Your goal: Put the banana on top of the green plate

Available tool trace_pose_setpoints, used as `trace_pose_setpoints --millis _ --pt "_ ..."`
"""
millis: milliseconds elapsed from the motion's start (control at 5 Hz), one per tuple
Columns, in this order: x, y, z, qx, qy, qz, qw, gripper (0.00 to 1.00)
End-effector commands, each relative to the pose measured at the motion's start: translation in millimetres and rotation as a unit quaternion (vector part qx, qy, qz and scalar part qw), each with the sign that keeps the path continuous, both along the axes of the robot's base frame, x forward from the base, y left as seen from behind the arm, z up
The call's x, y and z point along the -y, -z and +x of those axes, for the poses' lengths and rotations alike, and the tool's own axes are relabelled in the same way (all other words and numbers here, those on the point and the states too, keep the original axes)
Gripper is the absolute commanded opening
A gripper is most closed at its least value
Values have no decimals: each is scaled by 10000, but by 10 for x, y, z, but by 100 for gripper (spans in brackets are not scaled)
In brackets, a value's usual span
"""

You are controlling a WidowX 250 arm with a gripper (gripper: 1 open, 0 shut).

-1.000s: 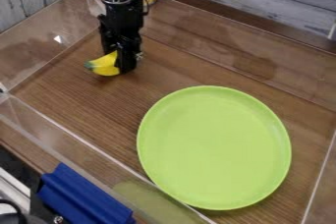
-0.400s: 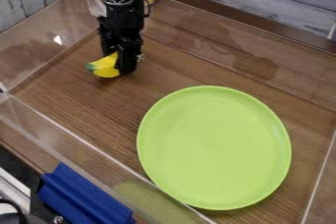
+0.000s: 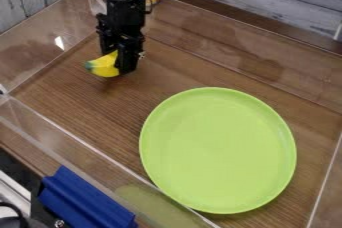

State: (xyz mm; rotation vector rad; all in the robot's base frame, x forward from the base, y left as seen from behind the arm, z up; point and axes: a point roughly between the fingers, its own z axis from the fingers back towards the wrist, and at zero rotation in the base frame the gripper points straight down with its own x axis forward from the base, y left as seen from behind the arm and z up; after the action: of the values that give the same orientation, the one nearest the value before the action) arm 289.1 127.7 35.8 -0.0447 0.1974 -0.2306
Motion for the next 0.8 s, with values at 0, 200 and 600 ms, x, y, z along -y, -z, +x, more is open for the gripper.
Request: trace_pose_setpoints --millis 0,200,600 --pt "-3 -358 86 395 5 238 9989 0" --pt "51 -469 71 384 -49 283 9989 0" --pt "345 -700 -55 401 -212 303 9985 0"
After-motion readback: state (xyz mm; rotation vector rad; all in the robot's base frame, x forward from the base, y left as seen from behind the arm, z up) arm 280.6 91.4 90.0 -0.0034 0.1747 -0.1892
